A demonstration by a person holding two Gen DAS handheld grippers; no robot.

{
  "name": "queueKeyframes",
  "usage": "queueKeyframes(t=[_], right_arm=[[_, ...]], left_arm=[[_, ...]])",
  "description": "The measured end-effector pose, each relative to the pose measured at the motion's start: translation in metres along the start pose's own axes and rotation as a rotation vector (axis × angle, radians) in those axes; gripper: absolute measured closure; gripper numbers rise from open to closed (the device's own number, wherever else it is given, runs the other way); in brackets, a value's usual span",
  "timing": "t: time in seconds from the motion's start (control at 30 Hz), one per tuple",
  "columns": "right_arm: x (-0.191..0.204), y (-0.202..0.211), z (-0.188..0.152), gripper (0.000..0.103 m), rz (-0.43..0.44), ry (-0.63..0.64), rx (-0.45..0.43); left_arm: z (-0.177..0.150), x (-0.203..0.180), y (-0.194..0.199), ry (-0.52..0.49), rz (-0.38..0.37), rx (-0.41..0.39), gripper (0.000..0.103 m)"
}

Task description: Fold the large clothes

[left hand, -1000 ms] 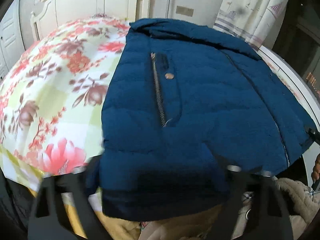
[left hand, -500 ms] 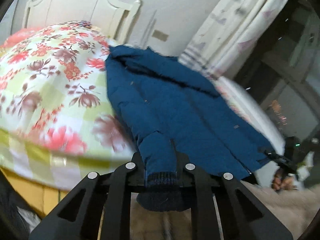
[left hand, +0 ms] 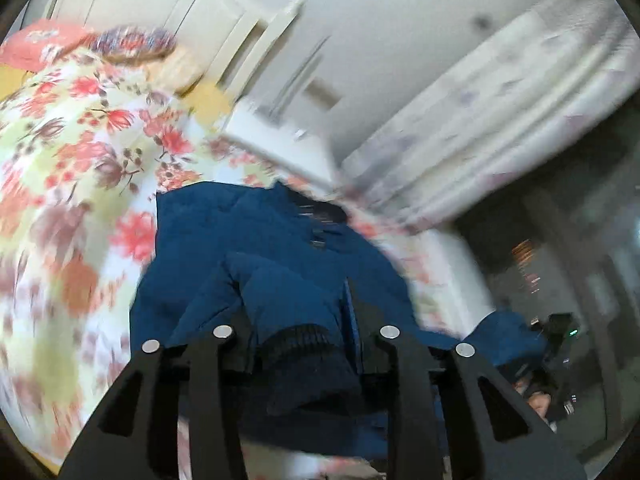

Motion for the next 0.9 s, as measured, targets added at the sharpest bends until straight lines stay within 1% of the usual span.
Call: queueKeyframes(t=[0.03,0.07,0.1,0.13,0.17,0.2,0.23,0.27,0.3,0.33,0.37,0.4,0.43,0.5,0.53,0.57,0.63,0.67,0.7,0.8,0.9], right_arm=[[-0.008,-0.022,0.012,0.06,0.009,-0.05,0.035],[-0.026,-0.054,0.029,0.037,0.009,-0.149,0.07],[-0.039,-0.076,0.038,0.03,0.004,-0.211,0.071],[-0.052,-0.09,0.044,0.027,-0.007,-0.25,0.065],[-0.062,-0.1,0.047,0.027,-0.012,-0.275,0.059],[-0.073,-0.109,0.05,0.027,-0.001,-0.301,0.054],[-0.08,-0.115,0.053,0.027,0.01,-0.317,0.052],[-0.089,-0.121,0.056,0.027,0.005,-0.324,0.045],[-0.096,-0.126,0.057,0.027,-0.021,-0.311,0.04],[-0.102,-0.132,0.06,0.027,-0.055,-0.281,0.042],[-0.106,-0.137,0.06,0.027,-0.069,-0.26,0.048],[-0.111,-0.144,0.059,0.027,-0.081,-0.229,0.063],[-0.115,-0.15,0.058,0.027,-0.091,-0.195,0.082],[-0.12,-0.16,0.051,0.027,-0.116,-0.119,0.12],[-0.121,-0.167,0.047,0.027,-0.134,-0.068,0.142],[-0.121,-0.172,0.045,0.027,-0.143,-0.035,0.159],[-0.119,-0.187,0.038,0.027,-0.157,0.038,0.205],[-0.117,-0.191,0.036,0.027,-0.165,0.059,0.219],[-0.115,-0.195,0.034,0.027,-0.168,0.08,0.232],[-0.109,-0.204,0.028,0.027,-0.15,0.15,0.25],[-0.102,-0.206,0.024,0.027,-0.138,0.193,0.248]], left_arm=[[0.019,0.015,-0.024,0.088,0.024,0.029,0.081],[0.031,0.028,-0.036,0.146,0.034,0.05,0.077],[0.048,0.049,-0.058,0.237,0.031,0.084,0.07],[0.058,0.063,-0.065,0.303,0.015,0.099,0.067],[0.064,0.076,-0.07,0.362,-0.006,0.112,0.04],[0.074,0.091,-0.075,0.443,-0.07,0.127,0.019],[0.082,0.097,-0.077,0.496,-0.139,0.13,0.004],[0.09,0.103,-0.077,0.54,-0.204,0.142,0.004],[0.104,0.109,-0.072,0.573,-0.24,0.125,0.004],[0.116,0.111,-0.064,0.562,-0.221,0.086,0.004],[0.127,0.111,-0.054,0.52,-0.165,0.045,0.004],[0.139,0.109,-0.045,0.437,-0.083,0.008,0.004],[0.146,0.107,-0.043,0.365,-0.028,0.005,0.004],[0.148,0.107,-0.051,0.241,0.045,0.039,0.004],[0.144,0.109,-0.058,0.193,0.084,0.074,0.004],[0.134,0.114,-0.07,0.135,0.146,0.129,0.004],[0.121,0.128,-0.085,0.057,0.201,0.186,0.004],[0.11,0.132,-0.093,0.007,0.219,0.211,0.004],[0.103,0.136,-0.095,-0.015,0.22,0.221,0.004],[0.084,0.145,-0.097,-0.059,0.159,0.228,0.004],[0.071,0.141,-0.093,-0.145,0.117,0.229,0.004]])
Point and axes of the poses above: each gripper's, at about its wrist camera, not at the fingertips, and y roughly against the way its jaws point, x to its left, z to its top, the point moved 4 cm from there along -y, roughly the way its jaws point, and after that the axes turned 9 degrees about -z, right-handed, at the moved point
